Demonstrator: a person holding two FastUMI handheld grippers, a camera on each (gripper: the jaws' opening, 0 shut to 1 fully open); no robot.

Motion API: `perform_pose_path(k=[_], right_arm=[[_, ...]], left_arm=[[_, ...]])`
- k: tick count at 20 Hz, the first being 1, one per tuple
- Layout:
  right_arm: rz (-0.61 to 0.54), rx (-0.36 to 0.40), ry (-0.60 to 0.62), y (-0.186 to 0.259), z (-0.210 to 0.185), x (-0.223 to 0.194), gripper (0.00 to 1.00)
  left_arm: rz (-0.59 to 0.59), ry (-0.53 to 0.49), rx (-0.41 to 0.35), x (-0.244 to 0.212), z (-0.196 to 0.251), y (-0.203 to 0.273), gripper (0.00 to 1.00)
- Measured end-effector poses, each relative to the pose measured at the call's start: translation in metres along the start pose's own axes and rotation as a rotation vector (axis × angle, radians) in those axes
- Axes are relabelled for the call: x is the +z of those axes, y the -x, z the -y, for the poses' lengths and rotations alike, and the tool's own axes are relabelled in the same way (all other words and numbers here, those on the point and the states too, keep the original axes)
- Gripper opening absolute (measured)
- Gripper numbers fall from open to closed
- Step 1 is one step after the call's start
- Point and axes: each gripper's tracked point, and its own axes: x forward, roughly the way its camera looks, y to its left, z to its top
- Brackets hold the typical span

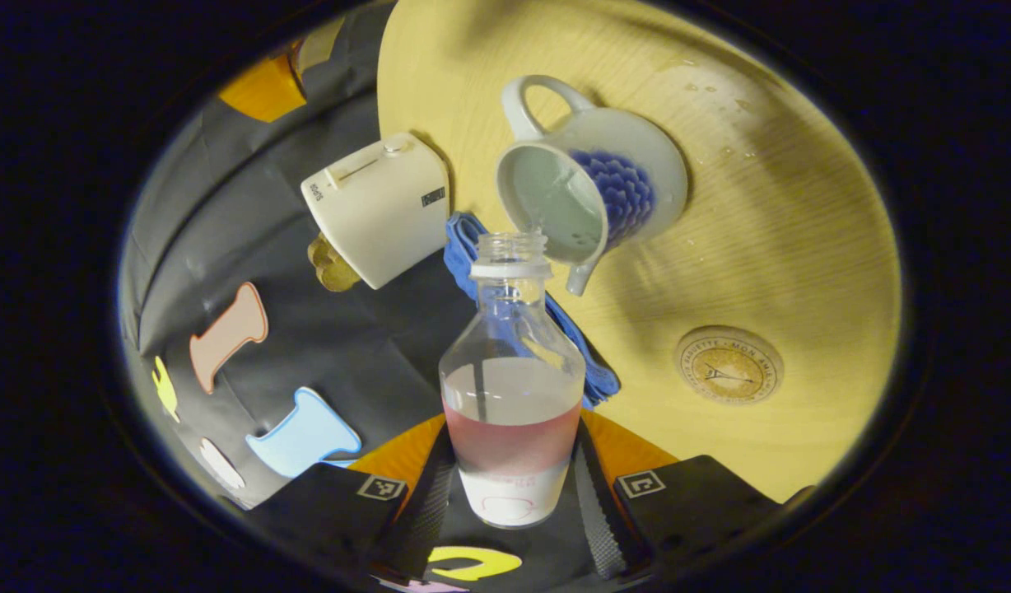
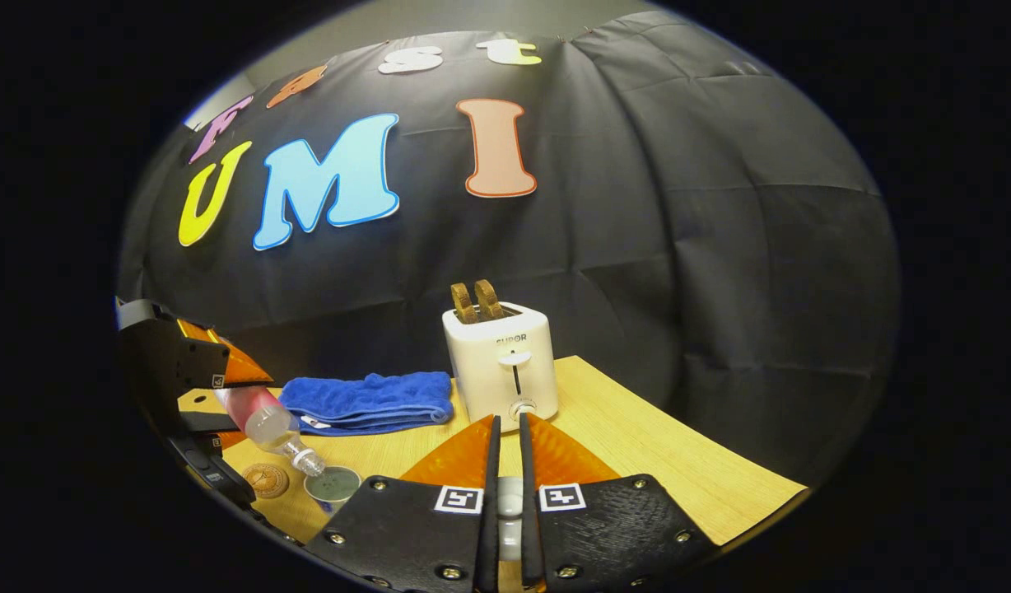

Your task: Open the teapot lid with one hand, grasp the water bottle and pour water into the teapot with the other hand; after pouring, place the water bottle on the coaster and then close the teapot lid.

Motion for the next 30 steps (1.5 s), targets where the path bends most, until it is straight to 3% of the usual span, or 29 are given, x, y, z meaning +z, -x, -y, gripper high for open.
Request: perform_pose_path(k=[21,26,30], right_arm=[[0.004,-0.002,-0.048,-0.001,0.008,-0.001,0.11],[0.004,0.000,-0.048,-0.001,0.008,-0.001,0.11],[0.005,-0.025,-0.036,-0.001,0.013,0.000,0.11]], left_arm=[[-0.071,-0.238,0.034,0.006,-0.024,0.033,0.83],[-0.071,-0.250,0.033,0.012,-0.025,0.036,0.83],[-0.056,-0.202,0.029,0.013,-0.024,0.037,0.83]])
